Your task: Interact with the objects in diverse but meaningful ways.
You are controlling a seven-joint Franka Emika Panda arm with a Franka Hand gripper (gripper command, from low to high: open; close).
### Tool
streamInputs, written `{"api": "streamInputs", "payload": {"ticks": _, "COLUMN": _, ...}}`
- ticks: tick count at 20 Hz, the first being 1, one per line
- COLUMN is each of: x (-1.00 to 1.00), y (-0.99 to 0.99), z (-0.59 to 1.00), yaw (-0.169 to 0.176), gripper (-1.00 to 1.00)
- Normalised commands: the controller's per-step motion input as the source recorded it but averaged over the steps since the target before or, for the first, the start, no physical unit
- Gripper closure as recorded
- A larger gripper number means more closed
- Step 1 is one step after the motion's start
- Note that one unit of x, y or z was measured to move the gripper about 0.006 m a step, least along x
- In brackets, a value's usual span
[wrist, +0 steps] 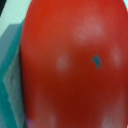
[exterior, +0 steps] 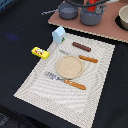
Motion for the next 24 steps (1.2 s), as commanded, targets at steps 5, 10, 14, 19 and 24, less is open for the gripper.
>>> {"api": "streamInputs", "payload": {"ticks": 5, "x": -0.11, "y": 0.64, "z": 0.21, "yaw": 0.000, "gripper": 1.00}}
{"api": "streamInputs", "payload": {"ticks": 10, "x": -0.12, "y": 0.73, "z": 0.06, "yaw": 0.000, "gripper": 1.00}}
{"api": "streamInputs", "payload": {"ticks": 14, "x": -0.08, "y": 0.76, "z": 0.00, "yaw": 0.000, "gripper": 1.00}}
{"api": "streamInputs", "payload": {"ticks": 19, "x": -0.01, "y": 0.77, "z": -0.08, "yaw": 0.001, "gripper": 1.00}}
{"api": "streamInputs", "payload": {"ticks": 24, "x": 0.00, "y": 0.59, "z": -0.23, "yaw": 0.002, "gripper": 1.00}}
